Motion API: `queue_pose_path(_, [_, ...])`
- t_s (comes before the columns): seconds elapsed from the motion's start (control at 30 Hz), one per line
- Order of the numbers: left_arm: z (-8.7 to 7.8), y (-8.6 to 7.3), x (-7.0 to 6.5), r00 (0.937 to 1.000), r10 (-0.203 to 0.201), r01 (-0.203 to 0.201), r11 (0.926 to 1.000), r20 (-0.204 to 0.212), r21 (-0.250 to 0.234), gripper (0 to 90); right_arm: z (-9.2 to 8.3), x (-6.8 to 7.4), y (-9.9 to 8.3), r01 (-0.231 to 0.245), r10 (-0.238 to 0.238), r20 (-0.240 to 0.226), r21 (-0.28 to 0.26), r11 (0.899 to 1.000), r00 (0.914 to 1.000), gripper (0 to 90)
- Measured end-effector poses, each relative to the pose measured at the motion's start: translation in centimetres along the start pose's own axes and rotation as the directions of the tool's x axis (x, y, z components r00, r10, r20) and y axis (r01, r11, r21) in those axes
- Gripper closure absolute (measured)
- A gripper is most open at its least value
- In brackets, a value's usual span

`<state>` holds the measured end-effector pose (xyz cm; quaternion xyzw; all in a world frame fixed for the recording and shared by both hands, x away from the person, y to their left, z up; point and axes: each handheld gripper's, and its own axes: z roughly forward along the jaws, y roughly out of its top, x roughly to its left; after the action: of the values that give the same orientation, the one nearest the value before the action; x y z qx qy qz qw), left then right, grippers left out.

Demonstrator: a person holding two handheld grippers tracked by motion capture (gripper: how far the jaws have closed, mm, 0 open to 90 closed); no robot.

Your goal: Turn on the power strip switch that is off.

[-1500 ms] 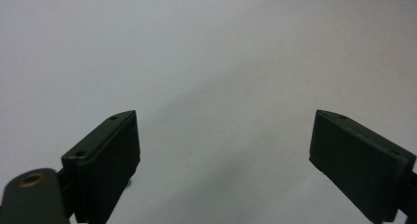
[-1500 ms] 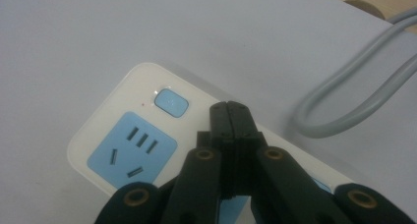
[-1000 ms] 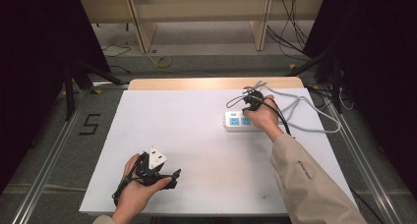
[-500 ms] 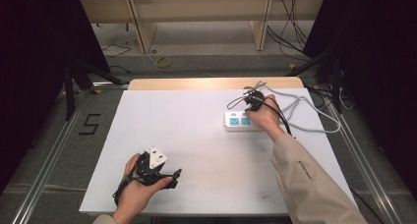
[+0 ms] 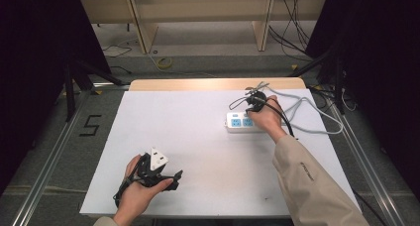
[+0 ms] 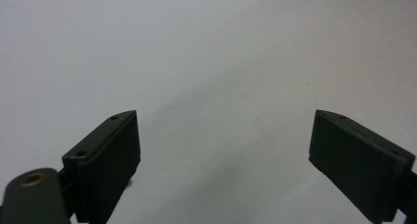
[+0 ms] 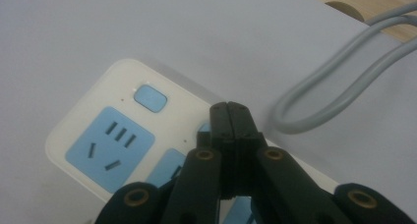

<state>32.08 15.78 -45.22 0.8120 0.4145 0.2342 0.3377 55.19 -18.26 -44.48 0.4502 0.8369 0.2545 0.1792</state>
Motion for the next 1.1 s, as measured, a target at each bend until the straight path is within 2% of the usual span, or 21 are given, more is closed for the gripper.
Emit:
queue_pose_path(0.07, [0.02,-0.03,0.02,1.0000,-0.001,0.001,1.0000,-0.002,0.003,11.6,-0.02,-0.14,-0.14,-0.014,0.014,-0.006,-0.001,1.000,0.9999,90.0])
queue_pose_path(0.17, [-0.02,0.04,0.00,1.0000,0.003,-0.003,1.0000,-0.003,0.003,11.7,0.03,-0.06,-0.10,-0.004,0.004,0.001,0.001,1.000,1.0000,90.0])
queue_pose_path(0.2, [-0.01,0.05,-0.02,1.0000,0.004,-0.004,1.0000,-0.002,0.003,11.7,0.04,0.02,-0.05,-0.012,0.011,-0.015,-0.010,1.000,0.9998,90.0])
queue_pose_path(0.33, [0.11,0.06,-0.02,1.0000,-0.001,0.001,1.0000,-0.003,0.002,11.7,0.14,0.42,0.11,-0.007,0.006,-0.027,-0.010,1.000,0.9996,90.0])
queue_pose_path(0.47, [-0.01,-0.02,0.03,1.0000,-0.001,0.001,1.0000,-0.003,0.001,11.7,0.22,0.47,0.25,0.003,-0.003,-0.021,0.002,1.000,0.9998,90.0])
queue_pose_path(0.8, [-0.13,-0.10,0.00,1.0000,0.001,-0.001,1.0000,-0.004,0.000,11.7,0.40,0.18,0.28,-0.019,0.020,-0.038,0.024,1.000,0.9991,90.0])
queue_pose_path(1.1, [-0.19,-0.16,0.03,1.0000,-0.001,0.001,1.0000,-0.006,0.003,11.8,0.35,0.22,0.19,-0.022,0.023,-0.037,0.014,1.000,0.9991,90.0])
